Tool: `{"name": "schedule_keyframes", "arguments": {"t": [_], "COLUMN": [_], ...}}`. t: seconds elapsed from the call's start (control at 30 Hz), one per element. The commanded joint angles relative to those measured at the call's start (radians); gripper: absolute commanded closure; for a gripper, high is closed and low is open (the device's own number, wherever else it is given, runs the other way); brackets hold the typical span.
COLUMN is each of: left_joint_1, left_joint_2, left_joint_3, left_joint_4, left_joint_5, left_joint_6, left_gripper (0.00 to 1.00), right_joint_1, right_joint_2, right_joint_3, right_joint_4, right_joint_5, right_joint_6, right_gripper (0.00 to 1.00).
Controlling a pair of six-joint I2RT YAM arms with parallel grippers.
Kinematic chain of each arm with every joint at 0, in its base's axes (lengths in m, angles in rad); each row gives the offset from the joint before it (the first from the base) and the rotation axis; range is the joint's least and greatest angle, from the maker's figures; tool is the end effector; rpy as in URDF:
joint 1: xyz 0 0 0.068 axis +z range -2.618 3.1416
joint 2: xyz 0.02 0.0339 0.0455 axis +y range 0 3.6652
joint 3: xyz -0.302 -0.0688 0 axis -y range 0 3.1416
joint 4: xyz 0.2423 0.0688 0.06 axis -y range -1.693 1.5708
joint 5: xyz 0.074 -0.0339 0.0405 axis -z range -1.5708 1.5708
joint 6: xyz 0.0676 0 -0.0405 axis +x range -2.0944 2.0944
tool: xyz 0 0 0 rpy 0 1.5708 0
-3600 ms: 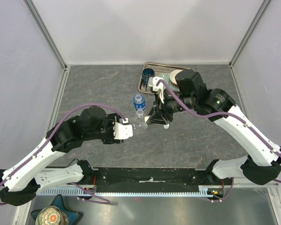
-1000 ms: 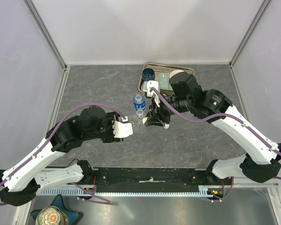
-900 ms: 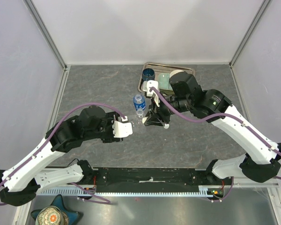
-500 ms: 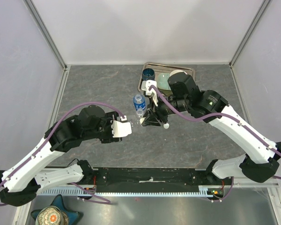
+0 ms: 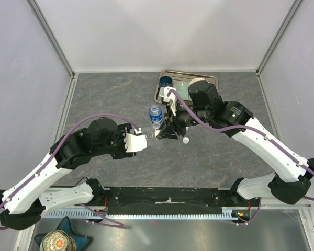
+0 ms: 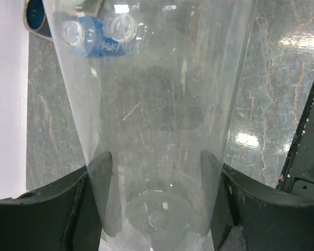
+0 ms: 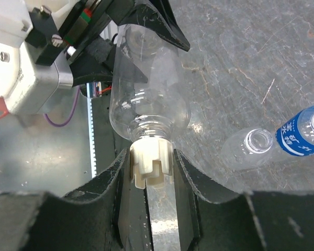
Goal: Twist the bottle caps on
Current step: Screw the bottle cap onto the plastic bottle.
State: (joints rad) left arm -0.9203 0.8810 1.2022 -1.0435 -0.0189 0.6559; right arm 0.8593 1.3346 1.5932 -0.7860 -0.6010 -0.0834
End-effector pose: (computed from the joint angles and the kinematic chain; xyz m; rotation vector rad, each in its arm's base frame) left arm 0.0888 -0.1146 0.3863 1.6207 1.6258 -0.1152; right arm 0.1541 0.2373 0.4618 -1.3186 1.7431 1.0851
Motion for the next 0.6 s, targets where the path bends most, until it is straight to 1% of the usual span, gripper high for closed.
{"name": "schedule_keyframes", "arguments": {"t": [0.0, 0.07, 0.1, 0.23, 0.37, 0.57], "left_joint_1": [-0.026, -0.043, -0.049, -0.071, -0.077, -0.083], "left_joint_2": [0.021, 0.022, 0.018, -0.007, -0.007, -0.011], "left_joint_3": [0.063, 0.056, 0.047, 0.008, -0.001, -0.016], "left_joint_4": [0.266, 0.292, 0.330, 0.405, 0.441, 0.470], "left_joint_5": [-0.038, -0.067, -0.102, -0.153, -0.174, -0.184], "left_joint_6": [-0.026, -0.012, 0.007, 0.033, 0.011, -0.050], "left_gripper": [0.77, 0.78, 0.79, 0.80, 0.80, 0.82], "right_joint_1": [0.017, 0.017, 0.015, 0.017, 0.015, 0.015], "right_joint_2": [0.024, 0.037, 0.047, 0.054, 0.043, 0.063], "right_joint_3": [-0.006, 0.001, 0.005, -0.009, -0.019, -0.006], "right_joint_4": [0.152, 0.151, 0.146, 0.182, 0.223, 0.222], "right_joint_5": [-0.071, -0.051, -0.043, -0.068, -0.025, 0.007], "right_joint_6": [0.124, 0.164, 0.180, 0.295, 0.373, 0.474], "right_gripper": [1.00, 1.00, 1.00, 1.00, 1.00, 1.00]}}
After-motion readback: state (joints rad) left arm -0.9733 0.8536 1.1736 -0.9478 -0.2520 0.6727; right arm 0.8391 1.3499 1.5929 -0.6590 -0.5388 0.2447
